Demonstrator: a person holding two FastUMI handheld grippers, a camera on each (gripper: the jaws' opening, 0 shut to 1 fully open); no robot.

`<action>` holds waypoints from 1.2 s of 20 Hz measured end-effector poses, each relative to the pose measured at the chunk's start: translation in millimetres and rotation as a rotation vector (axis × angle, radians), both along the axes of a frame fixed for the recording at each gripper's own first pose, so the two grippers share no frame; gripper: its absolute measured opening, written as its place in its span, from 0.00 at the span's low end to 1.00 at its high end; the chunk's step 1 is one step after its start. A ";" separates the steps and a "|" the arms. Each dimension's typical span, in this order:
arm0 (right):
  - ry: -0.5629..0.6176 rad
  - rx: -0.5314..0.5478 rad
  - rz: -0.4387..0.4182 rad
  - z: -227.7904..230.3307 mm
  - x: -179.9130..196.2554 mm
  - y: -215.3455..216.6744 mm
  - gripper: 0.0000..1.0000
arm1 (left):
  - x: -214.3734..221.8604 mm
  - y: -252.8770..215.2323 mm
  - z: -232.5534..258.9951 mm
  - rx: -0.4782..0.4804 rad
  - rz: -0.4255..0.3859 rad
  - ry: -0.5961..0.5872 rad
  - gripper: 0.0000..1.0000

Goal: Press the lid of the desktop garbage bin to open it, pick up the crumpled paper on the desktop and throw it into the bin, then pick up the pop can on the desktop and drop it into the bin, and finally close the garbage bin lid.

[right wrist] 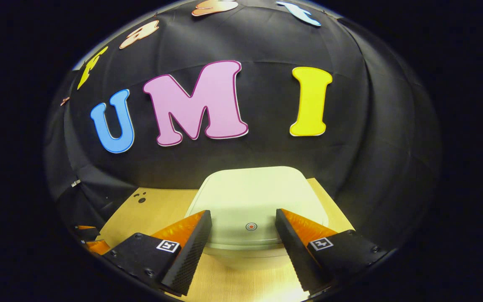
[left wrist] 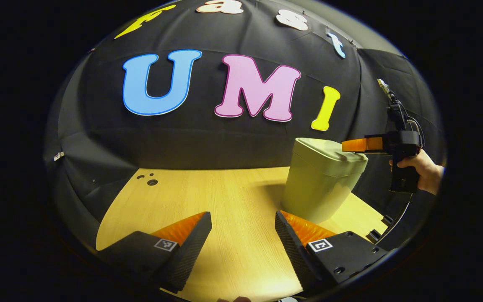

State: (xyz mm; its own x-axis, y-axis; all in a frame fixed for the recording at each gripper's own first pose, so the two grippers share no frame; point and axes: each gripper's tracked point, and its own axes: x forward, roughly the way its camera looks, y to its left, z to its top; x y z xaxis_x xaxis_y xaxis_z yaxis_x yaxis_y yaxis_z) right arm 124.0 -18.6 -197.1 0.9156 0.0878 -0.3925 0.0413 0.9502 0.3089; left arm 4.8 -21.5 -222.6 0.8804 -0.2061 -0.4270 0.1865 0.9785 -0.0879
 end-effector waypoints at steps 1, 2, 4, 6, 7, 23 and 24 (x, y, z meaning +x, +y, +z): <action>-0.022 -0.001 -0.004 6.7 -4.1 1.0 0.97 | -0.7 1.0 0.5 0.000 -0.003 -0.002 0.97; -0.037 -0.007 -0.005 12.4 -8.1 2.4 0.98 | -1.9 0.8 2.5 0.000 -0.007 -0.004 0.97; -0.056 -0.029 0.005 21.1 -17.9 6.7 0.98 | -4.1 2.2 4.6 -0.002 -0.013 -0.007 0.97; -0.068 -0.045 0.022 28.7 -28.4 13.8 0.98 | -5.8 3.0 7.6 -0.004 -0.016 -0.014 0.97; -0.071 -0.049 0.032 31.5 -33.6 18.0 0.98 | -6.9 3.9 9.6 -0.004 -0.018 -0.016 0.97; -0.063 -0.061 0.216 30.8 -108.9 105.1 0.98 | -14.6 15.1 23.5 0.007 -0.012 -0.055 0.97; -0.058 -0.058 0.223 28.3 -113.1 108.9 0.98 | -14.0 14.7 24.3 0.008 -0.013 -0.057 0.97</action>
